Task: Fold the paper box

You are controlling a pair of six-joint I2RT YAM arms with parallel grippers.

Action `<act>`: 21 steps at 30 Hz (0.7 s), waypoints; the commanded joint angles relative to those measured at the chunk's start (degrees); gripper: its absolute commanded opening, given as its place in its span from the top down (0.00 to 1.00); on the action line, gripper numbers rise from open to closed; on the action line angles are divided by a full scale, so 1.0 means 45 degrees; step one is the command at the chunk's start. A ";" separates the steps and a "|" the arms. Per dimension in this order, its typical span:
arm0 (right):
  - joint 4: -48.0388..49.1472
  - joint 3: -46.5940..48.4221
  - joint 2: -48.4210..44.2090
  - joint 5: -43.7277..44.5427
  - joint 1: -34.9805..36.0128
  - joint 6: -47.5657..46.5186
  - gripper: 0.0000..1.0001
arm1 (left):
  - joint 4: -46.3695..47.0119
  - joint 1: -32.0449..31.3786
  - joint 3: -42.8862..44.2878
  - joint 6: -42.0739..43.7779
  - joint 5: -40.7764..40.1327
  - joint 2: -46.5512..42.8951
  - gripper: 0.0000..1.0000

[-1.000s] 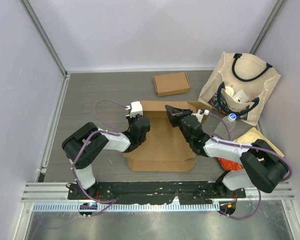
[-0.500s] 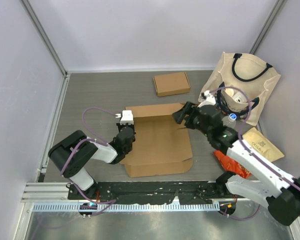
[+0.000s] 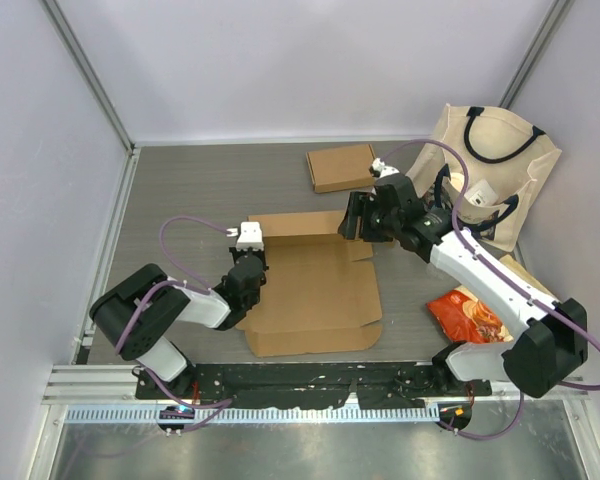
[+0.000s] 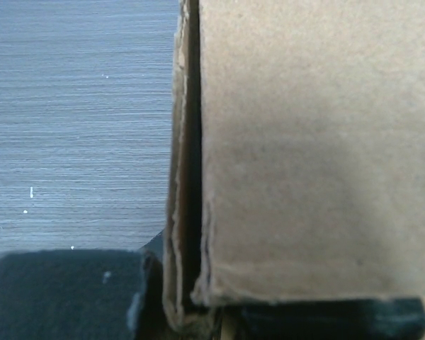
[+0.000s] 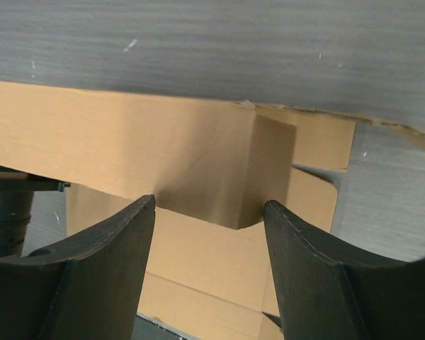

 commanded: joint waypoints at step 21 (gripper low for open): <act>0.5728 -0.6080 -0.4600 0.0702 -0.1842 0.1538 0.31 | -0.0645 0.0531 -0.0475 -0.1736 -0.0530 -0.1165 1.00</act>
